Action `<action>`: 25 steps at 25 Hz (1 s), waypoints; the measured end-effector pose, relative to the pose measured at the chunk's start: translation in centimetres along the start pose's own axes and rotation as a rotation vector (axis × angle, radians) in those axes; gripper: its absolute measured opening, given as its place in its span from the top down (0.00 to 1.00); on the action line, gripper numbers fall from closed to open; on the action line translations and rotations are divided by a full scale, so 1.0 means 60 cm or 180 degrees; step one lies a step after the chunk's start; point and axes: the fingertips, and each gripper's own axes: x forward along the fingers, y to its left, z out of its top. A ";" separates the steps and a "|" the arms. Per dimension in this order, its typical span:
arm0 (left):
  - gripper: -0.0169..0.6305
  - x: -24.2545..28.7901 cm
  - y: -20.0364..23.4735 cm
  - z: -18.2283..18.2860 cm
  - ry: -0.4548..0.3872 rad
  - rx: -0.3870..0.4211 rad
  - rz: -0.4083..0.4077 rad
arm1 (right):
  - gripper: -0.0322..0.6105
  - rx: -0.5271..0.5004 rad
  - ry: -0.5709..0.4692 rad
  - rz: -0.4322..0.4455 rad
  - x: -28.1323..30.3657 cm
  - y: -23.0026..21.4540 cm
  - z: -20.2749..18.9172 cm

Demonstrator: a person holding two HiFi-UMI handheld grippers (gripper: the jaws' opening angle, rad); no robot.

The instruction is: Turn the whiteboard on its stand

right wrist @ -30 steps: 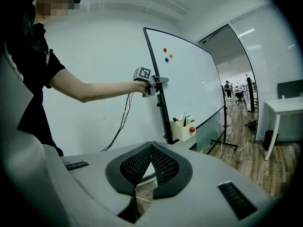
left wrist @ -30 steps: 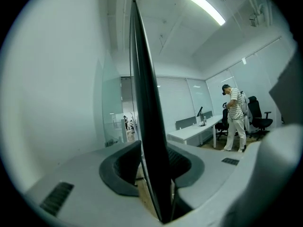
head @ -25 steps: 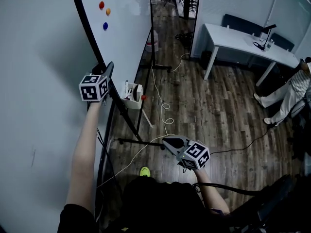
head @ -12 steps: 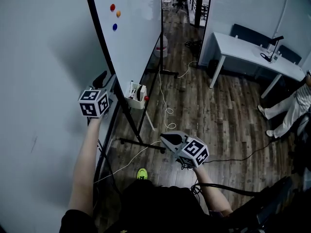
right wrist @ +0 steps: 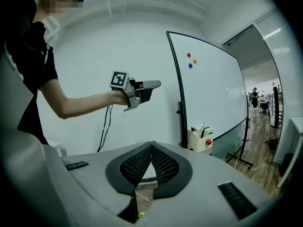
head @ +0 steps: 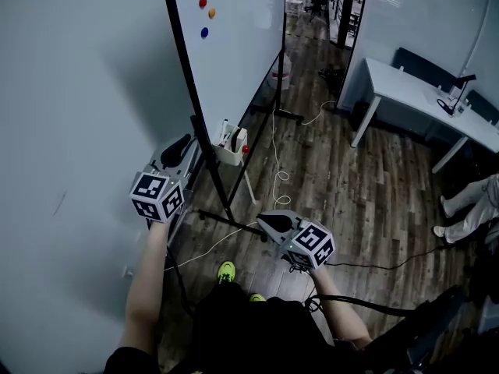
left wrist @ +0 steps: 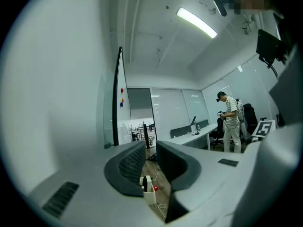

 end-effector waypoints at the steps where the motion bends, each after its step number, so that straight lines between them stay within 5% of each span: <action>1: 0.86 -0.008 -0.009 0.000 0.0003 0.0025 -0.0001 | 0.91 0.0005 -0.0007 0.0027 0.001 0.001 -0.001; 6: 0.95 -0.043 -0.054 0.008 -0.0034 0.0014 -0.0102 | 0.91 0.0061 -0.0042 0.0143 0.003 0.016 -0.001; 25: 0.95 -0.127 -0.127 -0.068 0.0040 -0.0457 -0.0250 | 0.91 0.0072 0.0010 0.0233 0.006 0.067 -0.015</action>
